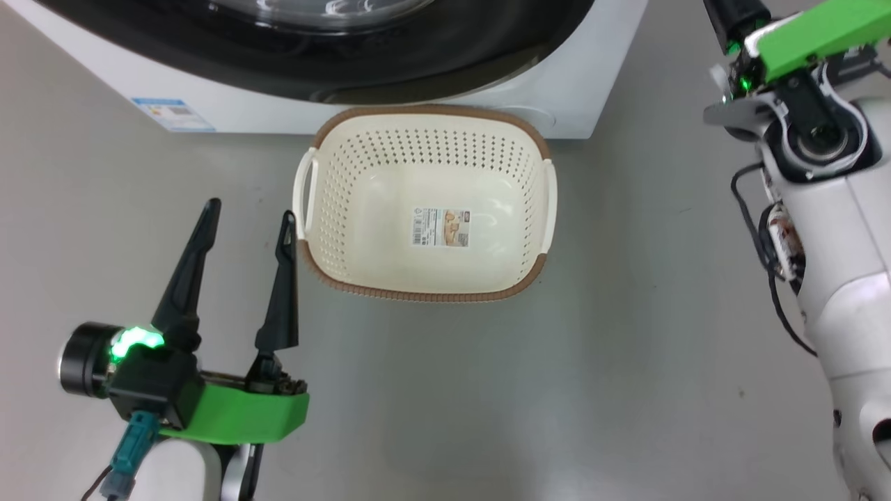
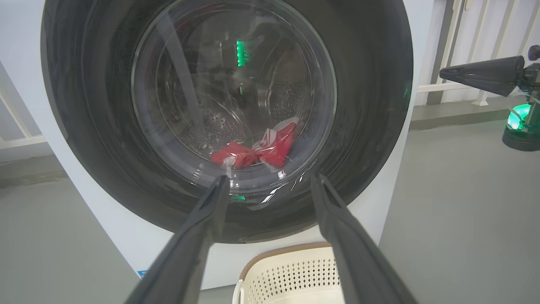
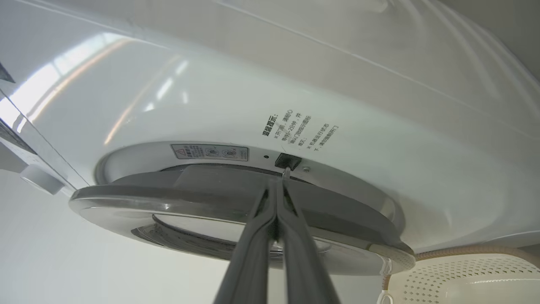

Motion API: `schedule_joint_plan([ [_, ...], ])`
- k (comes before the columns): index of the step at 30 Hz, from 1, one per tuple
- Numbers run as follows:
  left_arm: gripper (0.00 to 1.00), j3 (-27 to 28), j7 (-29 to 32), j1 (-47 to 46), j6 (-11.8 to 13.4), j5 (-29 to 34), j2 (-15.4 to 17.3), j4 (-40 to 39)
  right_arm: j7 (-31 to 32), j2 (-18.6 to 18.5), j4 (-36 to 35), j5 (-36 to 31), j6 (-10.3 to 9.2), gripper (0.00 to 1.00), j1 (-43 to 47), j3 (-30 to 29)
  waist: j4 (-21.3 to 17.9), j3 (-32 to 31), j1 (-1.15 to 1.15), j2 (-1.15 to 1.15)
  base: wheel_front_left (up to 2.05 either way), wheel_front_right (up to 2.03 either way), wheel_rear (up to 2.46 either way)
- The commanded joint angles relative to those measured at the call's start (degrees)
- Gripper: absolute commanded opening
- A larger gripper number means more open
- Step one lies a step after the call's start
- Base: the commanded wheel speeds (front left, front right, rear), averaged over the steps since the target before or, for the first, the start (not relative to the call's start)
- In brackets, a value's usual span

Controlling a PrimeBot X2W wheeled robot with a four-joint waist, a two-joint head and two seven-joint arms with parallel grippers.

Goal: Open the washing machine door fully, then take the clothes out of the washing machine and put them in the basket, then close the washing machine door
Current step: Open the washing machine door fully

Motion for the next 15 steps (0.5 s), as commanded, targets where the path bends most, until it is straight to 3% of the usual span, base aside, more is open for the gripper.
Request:
schedule_joint_plan([
  [1,1.0,1.54,-0.44,-1.09,0.11,-0.14,0.89,-1.56,1.83,0.66,-0.71,1.27,0.02,0.0,-2.06,0.13,1.18,1.35,0.0,0.0,0.0,0.0,0.0],
  [8,1.0,0.91,-0.44,-2.48,0.19,-0.29,0.89,-1.61,9.92,-0.37,2.03,4.74,0.02,0.0,-7.84,-0.23,2.73,3.34,0.0,0.0,0.0,0.0,0.0],
  [15,1.0,0.56,-0.44,-3.12,0.16,-0.42,0.89,-1.93,12.93,-0.99,2.68,5.49,0.02,0.0,-11.29,-0.52,3.87,4.47,0.0,0.0,0.0,0.0,0.0],
])
